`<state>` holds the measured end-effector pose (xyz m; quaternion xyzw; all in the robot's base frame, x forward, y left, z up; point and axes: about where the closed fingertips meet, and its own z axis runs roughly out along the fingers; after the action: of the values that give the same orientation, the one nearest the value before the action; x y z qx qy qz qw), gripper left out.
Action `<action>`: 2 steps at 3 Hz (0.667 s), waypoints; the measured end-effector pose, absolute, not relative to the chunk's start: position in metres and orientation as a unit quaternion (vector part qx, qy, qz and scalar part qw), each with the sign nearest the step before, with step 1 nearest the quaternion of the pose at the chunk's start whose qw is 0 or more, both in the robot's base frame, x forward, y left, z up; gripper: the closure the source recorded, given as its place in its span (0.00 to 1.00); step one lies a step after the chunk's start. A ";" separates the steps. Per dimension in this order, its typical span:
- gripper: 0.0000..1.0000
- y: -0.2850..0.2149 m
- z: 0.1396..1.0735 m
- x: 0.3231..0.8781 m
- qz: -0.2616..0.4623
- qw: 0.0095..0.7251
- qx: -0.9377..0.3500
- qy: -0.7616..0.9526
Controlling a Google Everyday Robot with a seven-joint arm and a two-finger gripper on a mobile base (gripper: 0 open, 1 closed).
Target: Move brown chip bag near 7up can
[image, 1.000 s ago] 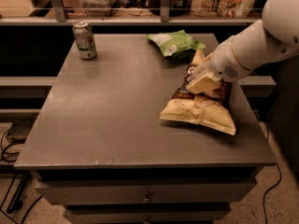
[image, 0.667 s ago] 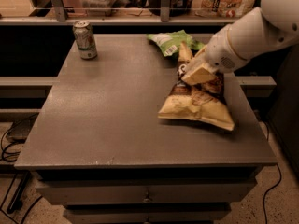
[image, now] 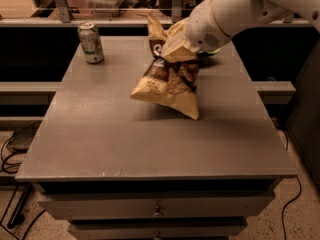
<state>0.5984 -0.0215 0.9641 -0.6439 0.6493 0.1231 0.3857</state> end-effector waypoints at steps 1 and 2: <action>1.00 0.018 0.974 0.617 0.162 0.417 -0.657 0.607; 1.00 0.058 0.974 0.639 0.207 0.443 -0.661 0.569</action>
Offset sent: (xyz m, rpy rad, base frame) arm 0.0693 0.1221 0.0116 0.3161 -0.0399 0.2719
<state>0.6390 0.0577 0.9741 -0.6609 0.5691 0.2071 0.4431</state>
